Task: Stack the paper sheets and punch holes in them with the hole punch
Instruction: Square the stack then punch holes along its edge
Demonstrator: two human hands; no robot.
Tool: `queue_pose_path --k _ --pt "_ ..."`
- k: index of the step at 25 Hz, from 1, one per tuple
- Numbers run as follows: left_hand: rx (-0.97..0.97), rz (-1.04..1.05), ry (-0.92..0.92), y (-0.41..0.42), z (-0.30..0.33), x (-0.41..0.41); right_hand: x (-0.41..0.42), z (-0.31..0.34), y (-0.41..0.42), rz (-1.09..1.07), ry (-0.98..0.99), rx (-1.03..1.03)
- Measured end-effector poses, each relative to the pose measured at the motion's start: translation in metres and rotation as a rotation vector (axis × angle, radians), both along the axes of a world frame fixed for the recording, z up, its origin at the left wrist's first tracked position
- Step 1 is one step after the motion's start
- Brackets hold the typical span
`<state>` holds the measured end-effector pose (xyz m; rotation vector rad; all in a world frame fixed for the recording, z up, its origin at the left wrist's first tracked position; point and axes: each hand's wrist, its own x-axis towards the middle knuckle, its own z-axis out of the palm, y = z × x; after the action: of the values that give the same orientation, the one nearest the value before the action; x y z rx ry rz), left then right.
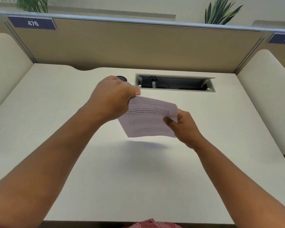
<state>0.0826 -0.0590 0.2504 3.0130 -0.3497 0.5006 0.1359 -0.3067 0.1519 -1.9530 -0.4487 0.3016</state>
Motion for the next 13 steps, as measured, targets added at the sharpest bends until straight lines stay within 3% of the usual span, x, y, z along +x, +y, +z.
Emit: queue_pose_path --k 2,4,6,8,10,13 --pt "-0.003 0.022 -0.207 0.0 -0.017 0.0 -0.002 -0.005 -0.003 -0.018 0.051 0.038" --pt "-0.209 0.238 -0.359 0.002 -0.042 -0.005 -0.004 -0.011 -0.008 -0.046 0.087 0.109" --pt "-0.73 0.374 -0.204 0.009 -0.069 -0.011 -0.005 -0.014 -0.013 -0.064 0.117 0.207" --pt "-1.174 0.335 0.165 0.013 -0.097 -0.015 -0.005 -0.016 -0.017 -0.061 0.143 0.266" --pt "-1.311 0.17 0.401 0.014 -0.122 -0.019 -0.006 -0.018 -0.018 -0.04 0.162 0.287" --pt "-1.402 0.154 0.364 0.004 -0.146 -0.023 -0.007 -0.023 -0.017 -0.04 0.169 0.298"
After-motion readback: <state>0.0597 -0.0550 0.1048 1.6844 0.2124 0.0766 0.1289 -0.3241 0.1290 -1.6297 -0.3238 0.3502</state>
